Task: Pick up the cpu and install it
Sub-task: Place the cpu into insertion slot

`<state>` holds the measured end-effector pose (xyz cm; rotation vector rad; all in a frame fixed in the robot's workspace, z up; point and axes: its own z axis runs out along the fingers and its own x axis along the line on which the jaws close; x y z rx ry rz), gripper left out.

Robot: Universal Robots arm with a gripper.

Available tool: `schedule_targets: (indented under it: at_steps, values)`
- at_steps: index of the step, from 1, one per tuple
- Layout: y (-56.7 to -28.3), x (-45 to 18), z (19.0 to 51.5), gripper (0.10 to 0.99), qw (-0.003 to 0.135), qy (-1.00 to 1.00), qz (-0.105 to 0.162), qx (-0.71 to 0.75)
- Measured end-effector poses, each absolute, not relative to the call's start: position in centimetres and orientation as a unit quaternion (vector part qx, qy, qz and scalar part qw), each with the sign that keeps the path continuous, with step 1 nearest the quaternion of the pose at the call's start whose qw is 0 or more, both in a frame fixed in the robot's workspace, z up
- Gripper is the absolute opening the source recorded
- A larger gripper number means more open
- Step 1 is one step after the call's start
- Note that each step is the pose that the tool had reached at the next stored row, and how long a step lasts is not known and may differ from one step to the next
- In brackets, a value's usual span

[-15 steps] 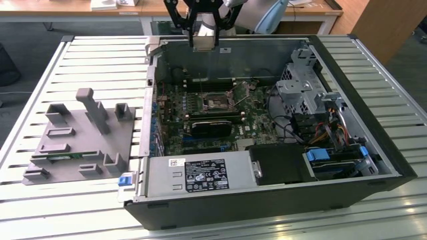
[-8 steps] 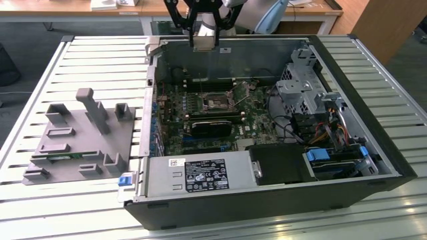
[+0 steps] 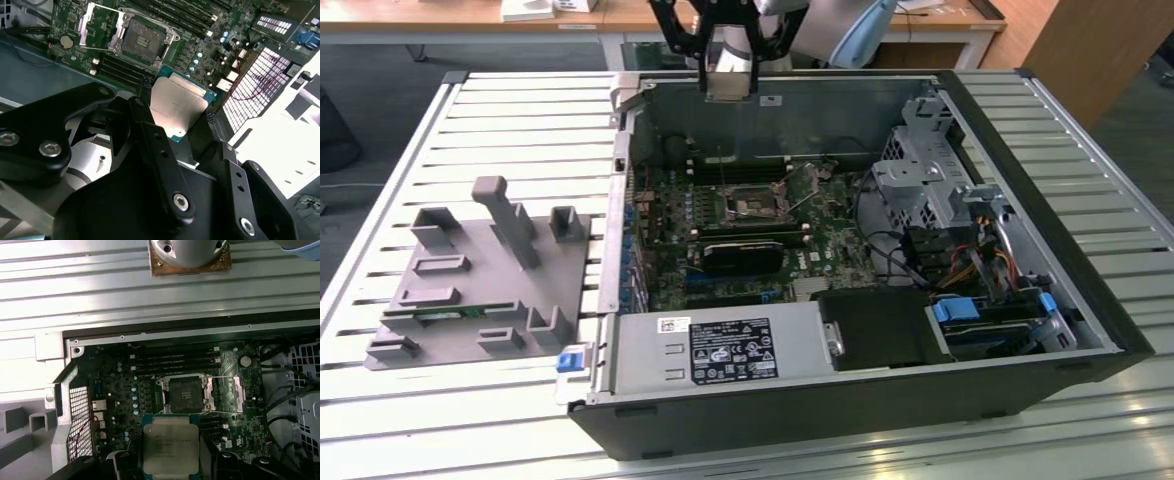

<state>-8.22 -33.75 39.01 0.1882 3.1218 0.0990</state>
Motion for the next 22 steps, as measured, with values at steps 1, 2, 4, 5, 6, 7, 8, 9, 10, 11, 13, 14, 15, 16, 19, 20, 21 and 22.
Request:
schedule_targets:
  at_steps: [1, 2, 4, 5, 6, 7, 8, 9, 10, 11, 13, 14, 15, 16, 19, 20, 21, 22]
  values:
    - [-33.74, -8.23, 39.01, 0.541, 0.006, 0.997, 0.032, 0.064]
    - [-33.74, -8.23, 39.01, 0.541, 0.007, 0.997, 0.032, 0.069]
    - [-33.74, -8.23, 39.01, 0.541, 0.007, 0.996, 0.032, 0.079]
    - [-33.74, -8.22, 39.00, 0.541, 0.007, 0.996, 0.031, 0.082]
    - [-33.73, -8.22, 39.00, 0.541, 0.007, 0.996, 0.031, 0.086]
    - [-33.74, -8.23, 39.01, 0.541, 0.007, 0.995, 0.031, 0.091]
    - [-33.73, -8.23, 39.00, 0.541, 0.007, 0.995, 0.031, 0.096]
    - [-33.73, -8.23, 39.00, 0.541, 0.007, 0.994, 0.031, 0.100]
    - [-33.73, -8.23, 39.00, 0.541, 0.008, 0.994, 0.031, 0.104]
    - [-33.73, -8.23, 39.00, 0.541, 0.008, 0.994, 0.031, 0.108]
    - [-33.73, -8.23, 38.99, 0.541, 0.008, 0.992, 0.031, 0.119]
    - [-33.73, -8.22, 38.99, 0.541, 0.008, 0.992, 0.031, 0.124]
    - [-33.73, -8.22, 38.98, 0.541, 0.008, 0.991, 0.031, 0.130]
    - [-33.73, -8.23, 38.98, 0.541, 0.009, 0.990, 0.031, 0.135]
    - [-33.73, -8.23, 38.97, 0.541, 0.009, 0.988, 0.031, 0.149]
    - [-33.73, -8.23, 38.97, 0.541, 0.009, 0.987, 0.031, 0.155]
    - [-33.73, -8.23, 38.97, 0.541, 0.009, 0.987, 0.031, 0.160]
    - [-33.73, -8.23, 38.96, 0.541, 0.010, 0.986, 0.031, 0.166]
